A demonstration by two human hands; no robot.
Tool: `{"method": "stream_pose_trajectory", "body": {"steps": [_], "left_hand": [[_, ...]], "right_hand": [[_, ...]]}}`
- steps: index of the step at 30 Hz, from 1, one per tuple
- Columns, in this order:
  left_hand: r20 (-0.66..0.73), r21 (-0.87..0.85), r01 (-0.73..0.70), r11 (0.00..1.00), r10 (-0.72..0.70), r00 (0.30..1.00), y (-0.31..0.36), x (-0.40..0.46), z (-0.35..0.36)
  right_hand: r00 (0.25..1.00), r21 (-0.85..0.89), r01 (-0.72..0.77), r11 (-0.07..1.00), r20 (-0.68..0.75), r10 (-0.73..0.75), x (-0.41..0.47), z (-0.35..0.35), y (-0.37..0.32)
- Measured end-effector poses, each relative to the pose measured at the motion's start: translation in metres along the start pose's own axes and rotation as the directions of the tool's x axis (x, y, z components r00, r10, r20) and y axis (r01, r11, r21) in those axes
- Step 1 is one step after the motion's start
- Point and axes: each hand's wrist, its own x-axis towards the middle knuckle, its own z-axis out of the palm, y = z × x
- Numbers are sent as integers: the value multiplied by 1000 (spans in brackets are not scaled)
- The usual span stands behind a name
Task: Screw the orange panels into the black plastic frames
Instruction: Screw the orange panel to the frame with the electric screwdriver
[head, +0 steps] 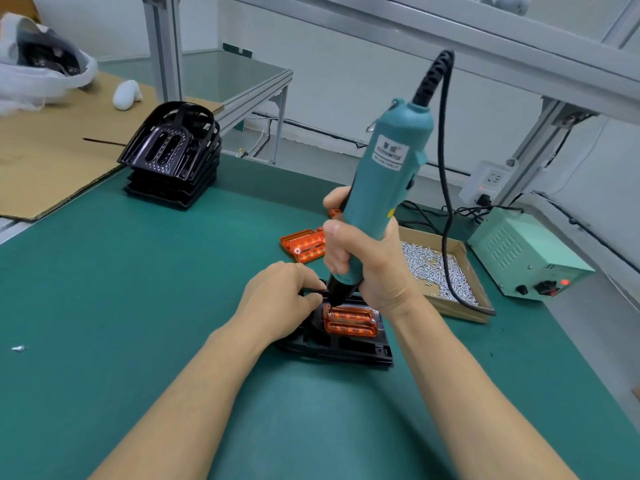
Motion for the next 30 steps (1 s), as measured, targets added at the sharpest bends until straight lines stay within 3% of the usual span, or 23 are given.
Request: {"method": "stream_pose_trajectory", "body": {"steps": [4, 8, 15, 23, 30], "left_hand": [[-4, 9, -4, 1000, 4, 1000, 1, -1, -1], [8, 20, 4, 1000, -5, 1000, 0, -1, -1], [8, 26, 3, 1000, -3, 1000, 1, -1, -2], [-22, 43, 1, 999, 0, 1000, 2, -4, -1], [-46, 46, 1, 999, 1, 999, 5, -5, 0]], "right_hand": [[988, 13, 31, 999, -152, -29, -2, -5, 1], [982, -46, 36, 998, -184, -44, -2, -4, 3], [987, -37, 25, 999, -156, -30, -2, -4, 2], [1000, -37, 21, 999, -3, -21, -3, -1, 4], [999, -38, 46, 998, 16, -46, -4, -1, 4]]}}
